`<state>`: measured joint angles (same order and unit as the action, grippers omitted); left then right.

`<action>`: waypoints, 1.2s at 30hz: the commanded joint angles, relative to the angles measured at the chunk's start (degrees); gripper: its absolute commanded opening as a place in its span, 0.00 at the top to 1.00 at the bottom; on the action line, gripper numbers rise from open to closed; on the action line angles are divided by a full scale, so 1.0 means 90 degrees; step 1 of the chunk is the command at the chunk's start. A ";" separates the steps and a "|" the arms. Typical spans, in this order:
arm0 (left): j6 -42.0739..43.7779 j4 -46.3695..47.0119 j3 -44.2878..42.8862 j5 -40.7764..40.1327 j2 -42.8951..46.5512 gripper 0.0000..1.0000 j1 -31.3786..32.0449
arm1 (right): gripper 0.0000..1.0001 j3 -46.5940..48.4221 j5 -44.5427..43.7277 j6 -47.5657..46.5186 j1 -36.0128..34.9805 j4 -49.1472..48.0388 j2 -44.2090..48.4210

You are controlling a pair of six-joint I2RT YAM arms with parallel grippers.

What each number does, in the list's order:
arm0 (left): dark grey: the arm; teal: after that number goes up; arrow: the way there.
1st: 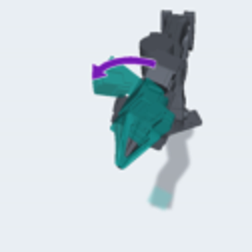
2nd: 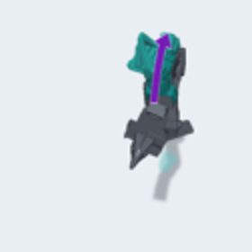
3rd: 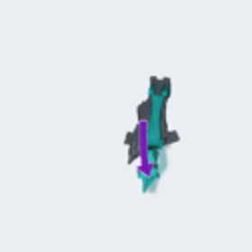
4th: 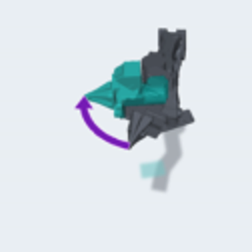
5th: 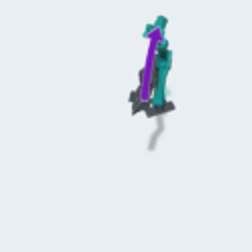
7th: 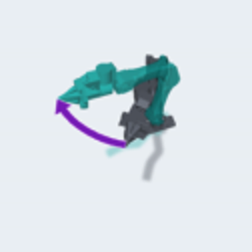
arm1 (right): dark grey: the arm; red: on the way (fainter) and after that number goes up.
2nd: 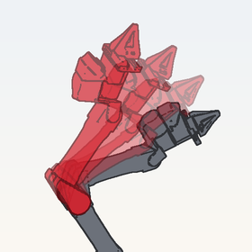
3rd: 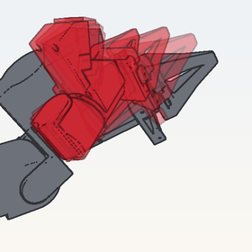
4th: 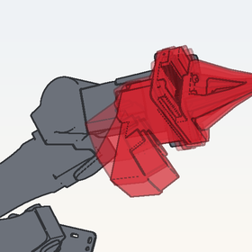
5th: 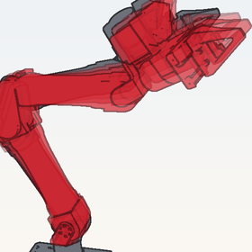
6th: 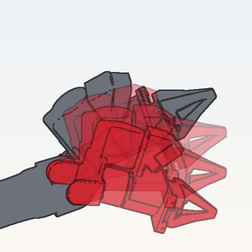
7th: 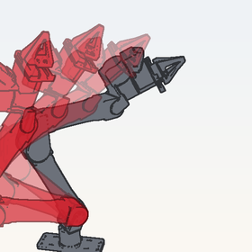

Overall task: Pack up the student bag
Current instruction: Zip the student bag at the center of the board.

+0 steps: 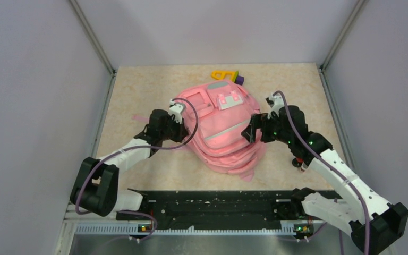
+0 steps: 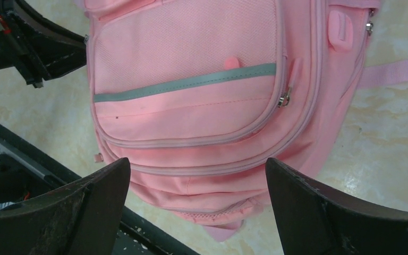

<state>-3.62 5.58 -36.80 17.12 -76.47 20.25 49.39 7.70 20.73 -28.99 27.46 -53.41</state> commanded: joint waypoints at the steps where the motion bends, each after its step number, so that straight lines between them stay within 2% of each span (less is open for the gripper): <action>1: 0.0010 0.0003 -0.0270 0.0362 -0.0005 0.99 -0.0014 | 0.05 -0.0134 -0.0624 0.0080 0.0052 -0.0233 -0.0026; 5: -0.0115 0.0115 0.0038 0.0208 0.0382 1.00 -0.0005 | 0.05 -0.0371 -0.1229 0.0203 0.0057 -0.0288 0.0022; 9: -0.0312 0.0100 0.0392 -0.0060 0.0989 1.00 0.0106 | 0.05 -0.0589 -0.1366 0.0286 0.0057 -0.0427 0.0097; 16: -0.0538 -0.0269 0.0911 -0.1637 0.1834 1.00 0.1422 | 0.05 -0.0817 -0.1417 0.0448 0.0058 -0.0692 0.0093; 22: -0.1025 -0.0474 0.1163 -0.2194 0.2584 0.98 0.1657 | 0.05 -0.1127 -0.1836 0.0561 0.0058 -0.0822 0.0323; 29: -0.1812 -0.0832 0.1332 -0.2619 0.3257 0.39 0.1621 | 0.02 -0.1472 -0.1878 0.0991 0.0067 -0.1100 0.0354; 32: -0.2018 -0.0839 0.1317 -0.2017 0.3205 0.33 0.1277 | 0.02 -0.1694 -0.1566 0.1382 0.0067 -0.1394 0.0331; 36: -0.2174 -0.0314 0.1422 -0.0451 0.3127 0.31 0.0589 | 0.02 -0.2068 -0.1634 0.1750 0.0067 -0.1630 0.0319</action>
<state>-19.94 -2.04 -25.34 1.45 -47.92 29.98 33.39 -7.35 31.66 -28.69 17.47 -51.00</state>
